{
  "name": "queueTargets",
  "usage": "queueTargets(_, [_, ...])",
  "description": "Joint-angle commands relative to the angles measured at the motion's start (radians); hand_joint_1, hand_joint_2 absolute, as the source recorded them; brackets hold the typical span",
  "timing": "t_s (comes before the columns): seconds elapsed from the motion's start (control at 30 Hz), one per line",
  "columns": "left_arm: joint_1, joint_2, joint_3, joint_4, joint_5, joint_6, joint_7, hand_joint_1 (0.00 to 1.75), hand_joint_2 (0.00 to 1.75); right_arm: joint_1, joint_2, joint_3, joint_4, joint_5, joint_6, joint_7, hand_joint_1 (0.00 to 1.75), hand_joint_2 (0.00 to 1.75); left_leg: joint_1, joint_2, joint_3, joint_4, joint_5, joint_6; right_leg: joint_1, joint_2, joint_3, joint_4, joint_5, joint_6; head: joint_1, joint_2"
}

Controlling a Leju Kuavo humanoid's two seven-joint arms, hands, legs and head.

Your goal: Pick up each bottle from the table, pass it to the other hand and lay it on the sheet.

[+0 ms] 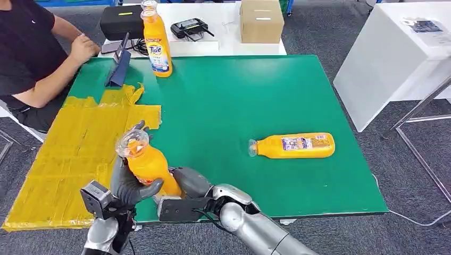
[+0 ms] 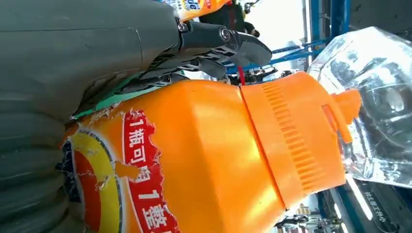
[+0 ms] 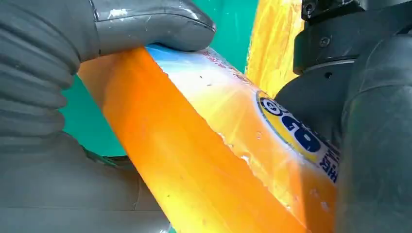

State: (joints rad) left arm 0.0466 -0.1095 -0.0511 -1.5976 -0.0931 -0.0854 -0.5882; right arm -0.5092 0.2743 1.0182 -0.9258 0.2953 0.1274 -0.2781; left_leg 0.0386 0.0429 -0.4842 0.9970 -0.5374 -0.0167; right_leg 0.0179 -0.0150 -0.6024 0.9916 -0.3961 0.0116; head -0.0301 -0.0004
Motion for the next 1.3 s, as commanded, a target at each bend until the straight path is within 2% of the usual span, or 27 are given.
queueTargets(0.03, [-0.058, 0.033, 0.107, 0.156, -0.017, -0.027, 0.008, 1.75, 1.75, 0.007, 0.03, 0.17, 0.023, 0.02, 0.016, -0.059, 1.75, 1.75, -0.003, -0.004, 0.005, -0.005, 0.001, 0.002, -0.003, 0.0, 0.003, -0.002, -0.001, 0.001, 0.0, 0.0])
queueTargets(0.13, [-0.026, 0.032, 0.156, 0.14, -0.02, -0.067, -0.015, 1.75, 1.75, 0.008, 0.052, 0.177, 0.049, 0.028, 0.008, -0.064, 1.75, 1.75, -0.003, 0.001, 0.007, -0.007, 0.0, 0.002, -0.003, 0.005, 0.004, -0.002, 0.0, 0.001, 0.0, 0.0])
queueTargets(0.3, [-0.02, 0.028, 0.157, 0.135, -0.02, -0.07, -0.017, 1.75, 1.75, 0.01, 0.051, 0.178, 0.05, 0.029, 0.007, -0.064, 1.75, 1.75, -0.002, -0.003, 0.002, -0.004, 0.001, 0.002, -0.002, 0.0, 0.001, -0.001, -0.001, 0.001, 0.0, 0.0])
queueTargets(0.37, [-0.01, 0.002, 0.161, 0.117, -0.026, -0.102, -0.021, 1.75, 1.75, 0.029, 0.029, 0.143, 0.047, 0.028, -0.015, -0.061, 1.75, 1.75, -0.003, -0.004, 0.005, -0.006, 0.001, 0.002, -0.003, 0.001, 0.003, -0.002, -0.001, 0.001, 0.0, 0.0])
queueTargets(0.47, [-0.042, -0.031, 0.119, 0.141, -0.053, -0.078, -0.015, 1.75, 1.75, 0.085, -0.029, 0.115, -0.011, 0.036, -0.05, -0.064, 1.75, 1.75, -0.001, -0.005, 0.001, -0.003, 0.001, 0.002, -0.001, -0.002, 0.002, -0.001, -0.001, 0.001, 0.0, 0.0])
queueTargets(0.53, [-0.051, -0.023, 0.1, 0.143, -0.051, -0.053, -0.02, 1.75, 1.75, 0.09, -0.037, 0.083, -0.019, 0.04, -0.062, -0.066, 1.75, 1.75, -0.003, -0.012, 0.004, -0.006, 0.002, 0.004, -0.003, -0.007, 0.005, -0.003, -0.002, 0.002, 0.0, 0.0])
queueTargets(0.6, [-0.035, -0.019, 0.109, 0.118, -0.054, -0.039, -0.025, 1.75, 1.75, 0.089, -0.037, 0.052, -0.032, 0.044, -0.09, -0.068, 1.75, 1.75, -0.003, -0.007, 0.001, -0.003, 0.001, 0.002, -0.002, -0.004, 0.001, -0.001, -0.001, 0.002, 0.0, 0.0])
queueTargets(0.63, [-0.024, -0.018, 0.113, 0.101, -0.068, -0.024, -0.03, 1.75, 1.75, 0.089, -0.039, 0.037, -0.045, 0.058, -0.11, -0.063, 1.36, 1.75, -0.003, -0.006, 0.001, -0.003, 0.001, 0.002, -0.002, -0.003, 0.001, -0.001, -0.001, 0.002, 0.0, 0.0])
queueTargets(0.67, [-0.014, -0.02, 0.121, 0.085, -0.081, -0.009, -0.032, 1.75, 1.75, 0.097, -0.042, 0.008, -0.065, 0.066, -0.126, -0.061, 0.0, 1.75, -0.004, -0.007, 0.003, -0.004, 0.001, 0.003, -0.003, -0.002, 0.003, -0.002, -0.001, 0.002, 0.0, 0.0])
queueTargets(0.83, [0.014, -0.028, 0.16, 0.008, -0.182, 0.094, -0.062, 1.75, 1.75, 0.094, -0.128, -0.135, -0.184, 0.156, -0.217, -0.024, 0.0, 1.75, -0.002, -0.005, 0.0, -0.001, 0.001, 0.002, -0.001, -0.003, 0.0, 0.0, -0.001, 0.001, 0.0, 0.0])
queueTargets(0.93, [0.019, -0.032, 0.173, -0.023, -0.233, 0.159, -0.075, 1.75, 1.75, 0.1, -0.173, -0.193, -0.239, 0.172, -0.211, -0.021, 0.0, 1.75, -0.004, -0.01, 0.0, -0.002, 0.001, 0.004, -0.003, -0.006, 0.001, -0.001, -0.001, 0.003, -0.001, 0.0])
queueTargets(0.97, [0.023, -0.04, 0.186, -0.051, -0.308, 0.26, -0.102, 1.75, 1.75, 0.109, -0.209, -0.245, -0.28, 0.178, -0.216, -0.018, 0.0, 1.75, -0.004, -0.01, 0.002, -0.004, 0.001, 0.004, -0.004, -0.004, 0.002, -0.002, -0.001, 0.003, 0.0, 0.0])
queueTargets(1.03, [0.033, -0.041, 0.189, -0.09, -0.372, 0.347, -0.11, 1.75, 1.75, 0.118, -0.261, -0.302, -0.329, 0.196, -0.205, -0.015, 0.0, 1.75, -0.004, -0.009, 0.0, -0.002, 0.001, 0.004, -0.003, -0.005, 0.001, -0.001, -0.001, 0.003, 0.0, 0.0])
queueTargets(1.07, [0.039, -0.037, 0.188, -0.112, -0.479, 0.468, -0.11, 1.75, 1.75, 0.12, -0.298, -0.336, -0.356, 0.205, -0.196, -0.017, 0.0, 1.75, -0.004, -0.009, 0.001, -0.002, 0.001, 0.004, -0.003, -0.004, 0.001, -0.001, -0.001, 0.003, 0.0, 0.0])
queueTargets(1.1, [0.045, -0.031, 0.176, -0.117, -0.503, 0.497, -0.11, 1.75, 1.75, 0.125, -0.317, -0.362, -0.372, 0.208, -0.188, -0.02, 0.0, 1.75, -0.003, -0.009, -0.001, -0.001, 0.001, 0.003, -0.003, -0.005, 0.0, -0.001, -0.001, 0.003, -0.001, 0.0])
queueTargets(1.17, [0.052, -0.023, 0.172, -0.093, -0.795, 0.69, -0.059, 1.75, 1.75, 0.113, -0.374, -0.407, -0.402, 0.212, -0.175, -0.023, 0.0, 1.75, -0.006, -0.013, 0.001, -0.003, 0.001, 0.005, -0.005, -0.007, 0.003, -0.002, -0.002, 0.004, 0.0, 0.0])
queueTargets(1.23, [0.053, -0.015, 0.149, -0.082, -0.805, 0.708, -0.043, 1.75, 1.75, 0.106, -0.387, -0.423, -0.408, 0.21, -0.161, -0.024, 0.0, 1.75, -0.006, -0.009, 0.002, -0.003, 0.001, 0.004, -0.005, -0.005, 0.002, -0.001, -0.002, 0.003, 0.0, 0.0])
queueTargets(1.3, [0.041, 0.015, 0.124, -0.001, -1.062, 0.784, 0.054, 1.75, 1.75, 0.084, -0.414, -0.441, -0.412, 0.221, -0.16, -0.015, 0.0, 1.75, -0.007, -0.008, 0.001, -0.002, 0.001, 0.004, -0.006, -0.004, 0.001, -0.001, -0.001, 0.002, 0.0, 0.0])
